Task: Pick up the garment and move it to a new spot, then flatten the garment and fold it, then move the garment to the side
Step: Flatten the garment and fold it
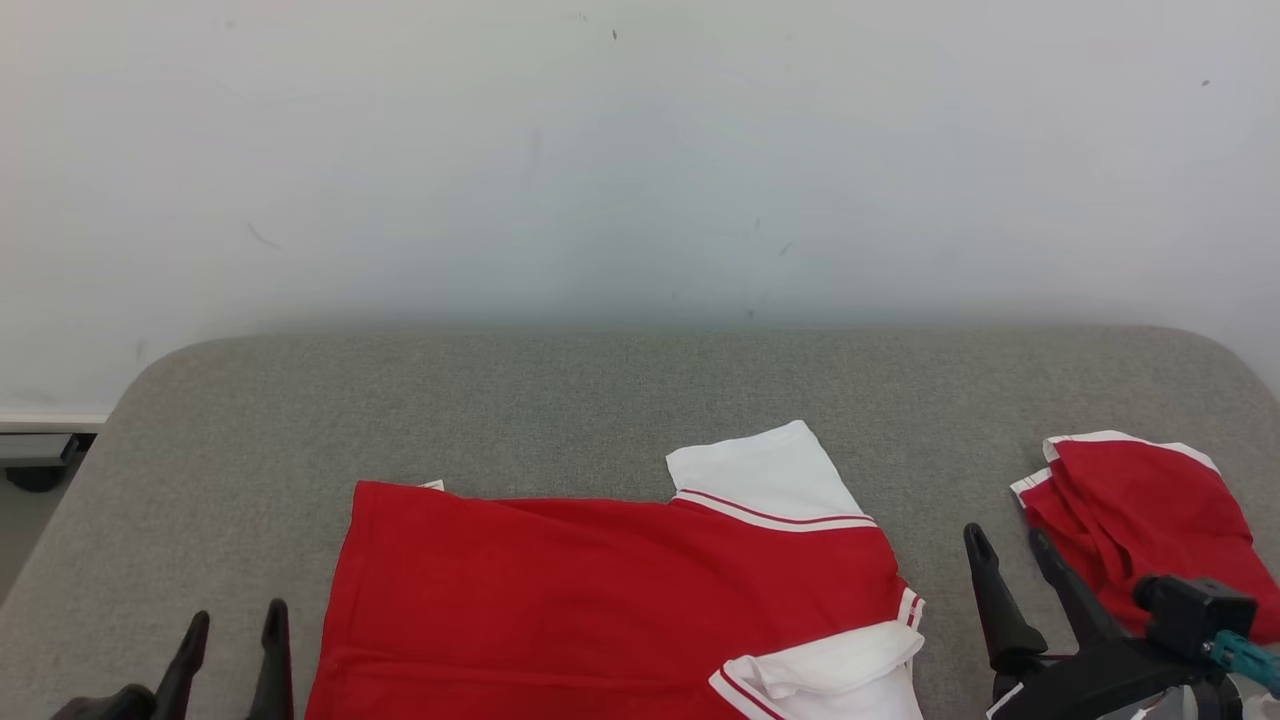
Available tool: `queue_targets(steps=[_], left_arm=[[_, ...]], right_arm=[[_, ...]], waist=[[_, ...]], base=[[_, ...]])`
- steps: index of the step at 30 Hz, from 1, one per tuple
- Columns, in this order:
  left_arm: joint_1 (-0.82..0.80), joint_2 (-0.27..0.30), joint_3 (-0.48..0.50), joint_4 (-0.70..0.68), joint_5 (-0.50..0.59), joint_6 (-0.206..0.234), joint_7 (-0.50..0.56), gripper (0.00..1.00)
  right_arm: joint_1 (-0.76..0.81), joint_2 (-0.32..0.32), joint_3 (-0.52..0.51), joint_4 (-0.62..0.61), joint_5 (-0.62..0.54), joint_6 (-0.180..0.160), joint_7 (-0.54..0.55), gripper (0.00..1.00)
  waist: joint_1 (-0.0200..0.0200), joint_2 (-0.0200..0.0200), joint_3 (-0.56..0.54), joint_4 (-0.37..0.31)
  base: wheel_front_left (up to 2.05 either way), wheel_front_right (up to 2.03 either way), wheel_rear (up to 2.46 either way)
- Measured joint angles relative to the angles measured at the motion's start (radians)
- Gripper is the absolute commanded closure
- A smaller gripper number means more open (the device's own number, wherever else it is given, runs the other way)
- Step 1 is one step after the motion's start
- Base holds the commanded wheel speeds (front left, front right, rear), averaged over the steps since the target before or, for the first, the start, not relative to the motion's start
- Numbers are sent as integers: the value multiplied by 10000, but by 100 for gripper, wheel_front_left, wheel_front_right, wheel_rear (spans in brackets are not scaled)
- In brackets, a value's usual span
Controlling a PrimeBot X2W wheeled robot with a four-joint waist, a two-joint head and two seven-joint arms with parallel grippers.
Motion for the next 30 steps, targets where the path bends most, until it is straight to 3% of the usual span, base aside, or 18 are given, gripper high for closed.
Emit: queue_targets(steps=[17,23,30], left_arm=[[43,-232,-121,-318,481,0,878,0],[-82,-334,-142,-288,681,2,1448,0],[-2593,-378,-767,418,690,-213,2917,0]], right_arm=[[-12,31,96,435,-13,167,-408,0],[-571,40,38,767,-19,-77,-153,0],[-2286,-477,433,1147,-370,-84,1020,0]], waist=[[0,0,177,54],[0,0,439,135],[1,1,912,330]], base=[[0,0,0],[0,0,0],[0,0,0]])
